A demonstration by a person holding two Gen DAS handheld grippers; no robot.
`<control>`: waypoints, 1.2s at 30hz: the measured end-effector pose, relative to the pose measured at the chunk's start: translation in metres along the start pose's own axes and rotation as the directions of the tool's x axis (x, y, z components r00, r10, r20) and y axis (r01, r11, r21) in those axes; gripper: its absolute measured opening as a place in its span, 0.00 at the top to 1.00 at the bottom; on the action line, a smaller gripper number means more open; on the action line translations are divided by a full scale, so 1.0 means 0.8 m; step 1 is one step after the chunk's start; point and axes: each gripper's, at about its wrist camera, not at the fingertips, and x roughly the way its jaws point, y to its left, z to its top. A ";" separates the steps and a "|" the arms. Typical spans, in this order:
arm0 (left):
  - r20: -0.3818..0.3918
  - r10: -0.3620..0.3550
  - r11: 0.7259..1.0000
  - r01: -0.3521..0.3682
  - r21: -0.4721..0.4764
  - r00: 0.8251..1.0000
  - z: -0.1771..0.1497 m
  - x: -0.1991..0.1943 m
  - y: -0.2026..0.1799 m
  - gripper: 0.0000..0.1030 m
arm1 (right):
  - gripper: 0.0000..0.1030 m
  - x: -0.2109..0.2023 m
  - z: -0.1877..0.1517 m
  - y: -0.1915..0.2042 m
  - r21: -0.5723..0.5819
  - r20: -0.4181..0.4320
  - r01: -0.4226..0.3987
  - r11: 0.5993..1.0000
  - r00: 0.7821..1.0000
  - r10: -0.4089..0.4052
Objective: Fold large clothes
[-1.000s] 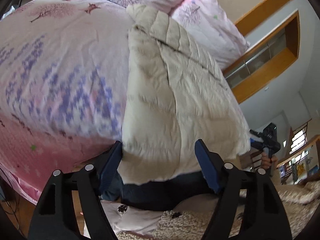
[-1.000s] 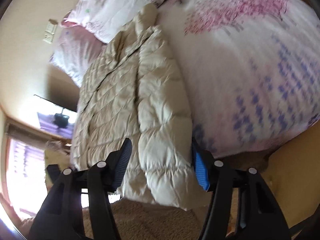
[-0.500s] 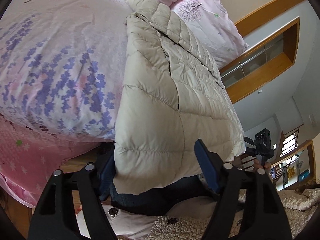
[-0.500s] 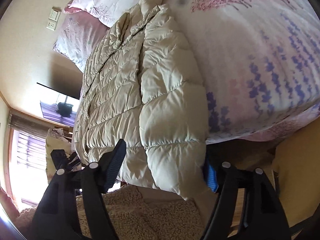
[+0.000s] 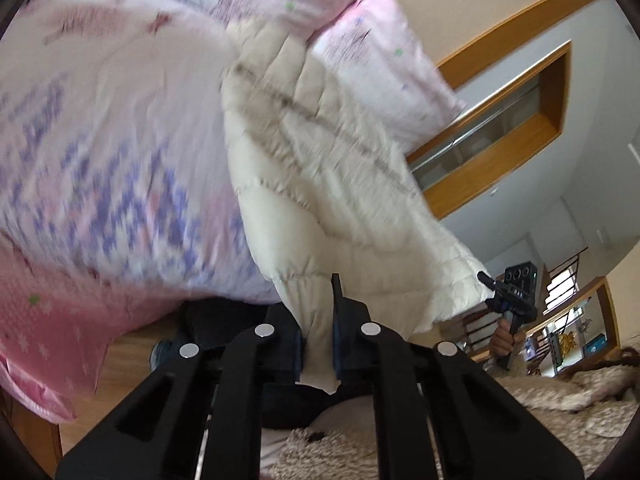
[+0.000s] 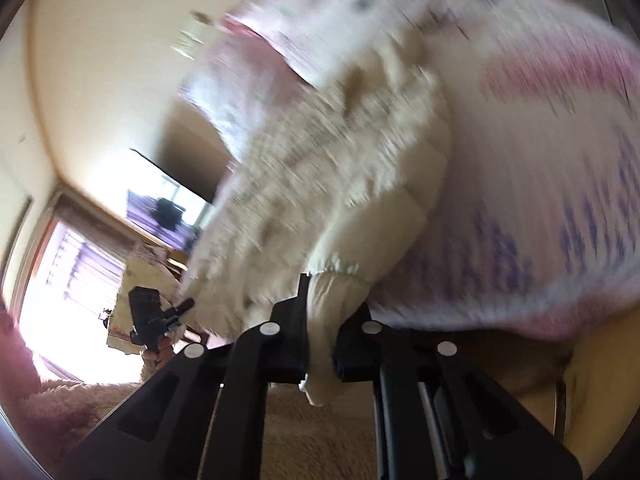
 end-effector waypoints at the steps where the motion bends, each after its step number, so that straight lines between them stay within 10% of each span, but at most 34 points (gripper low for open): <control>1: 0.027 -0.007 1.000 0.007 0.009 1.000 0.006 -0.007 -0.004 0.91 | 0.90 -0.004 0.004 0.006 -0.020 0.025 -0.002 1.000 1.000 0.003; 16: 0.230 -0.017 0.993 -0.010 0.120 0.973 0.106 -0.030 -0.043 0.91 | 0.91 -0.025 0.103 0.040 -0.050 0.357 0.041 0.998 0.934 -0.020; 36: 0.316 0.027 0.996 -0.053 0.075 0.948 0.265 0.030 -0.035 0.91 | 0.91 0.034 0.235 0.067 -0.088 0.487 0.152 0.984 0.869 -0.090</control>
